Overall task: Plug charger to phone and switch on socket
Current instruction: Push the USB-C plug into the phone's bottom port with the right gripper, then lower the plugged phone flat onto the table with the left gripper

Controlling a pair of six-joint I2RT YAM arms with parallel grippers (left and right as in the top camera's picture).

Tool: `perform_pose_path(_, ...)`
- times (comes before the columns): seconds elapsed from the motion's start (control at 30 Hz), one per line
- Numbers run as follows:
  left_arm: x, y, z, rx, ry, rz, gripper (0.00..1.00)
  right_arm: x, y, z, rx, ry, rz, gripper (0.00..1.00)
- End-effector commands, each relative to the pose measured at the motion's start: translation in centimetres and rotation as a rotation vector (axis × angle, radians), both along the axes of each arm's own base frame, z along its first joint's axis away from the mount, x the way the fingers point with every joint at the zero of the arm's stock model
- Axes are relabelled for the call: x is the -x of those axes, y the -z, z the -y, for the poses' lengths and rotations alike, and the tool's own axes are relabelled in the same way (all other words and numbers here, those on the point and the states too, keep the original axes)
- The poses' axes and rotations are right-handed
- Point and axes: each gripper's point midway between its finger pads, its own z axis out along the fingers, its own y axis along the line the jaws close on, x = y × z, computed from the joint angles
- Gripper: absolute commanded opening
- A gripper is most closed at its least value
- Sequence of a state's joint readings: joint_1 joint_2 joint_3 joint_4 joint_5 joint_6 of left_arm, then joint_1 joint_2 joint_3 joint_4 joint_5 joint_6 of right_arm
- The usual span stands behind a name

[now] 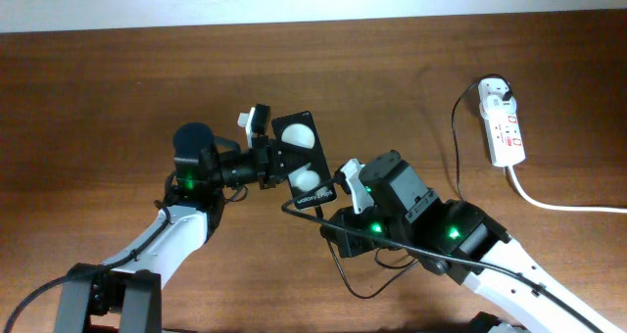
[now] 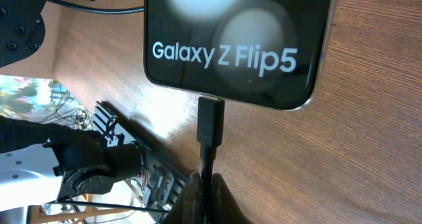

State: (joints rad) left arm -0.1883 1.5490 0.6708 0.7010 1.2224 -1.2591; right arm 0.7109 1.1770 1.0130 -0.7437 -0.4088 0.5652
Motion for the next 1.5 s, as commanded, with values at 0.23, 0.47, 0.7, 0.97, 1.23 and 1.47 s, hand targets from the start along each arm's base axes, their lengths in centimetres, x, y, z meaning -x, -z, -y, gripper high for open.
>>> perform_pose_path(0.23,5.2,-1.2,1.5,0.042,0.290,0.098,0.00,-4.6,-2.8,0.0,-0.048,0.103,0.184,0.04)
perform_pose_path(0.47,4.5,-0.8,1.5,0.030,0.237,0.098,0.00,-4.3,-3.4,-0.3,-0.074,0.087,0.187,0.22)
perform_pose_path(0.7,-0.9,0.1,0.9,-0.032,-0.073,0.075,0.00,-0.4,-2.4,0.5,0.034,0.007,0.156,0.65)
perform_pose_path(0.97,-5.4,0.2,0.0,-0.221,-0.212,0.210,0.00,4.4,-12.4,15.6,0.329,0.273,0.360,0.99)
perform_pose_path(1.23,-8.8,0.6,-1.1,-0.596,-0.243,0.246,0.00,5.0,-12.9,16.1,0.303,0.281,0.381,0.99)
perform_pose_path(1.47,-11.5,10.1,3.5,-0.547,0.104,0.161,0.00,5.0,-12.9,16.1,0.303,0.281,0.381,0.99)
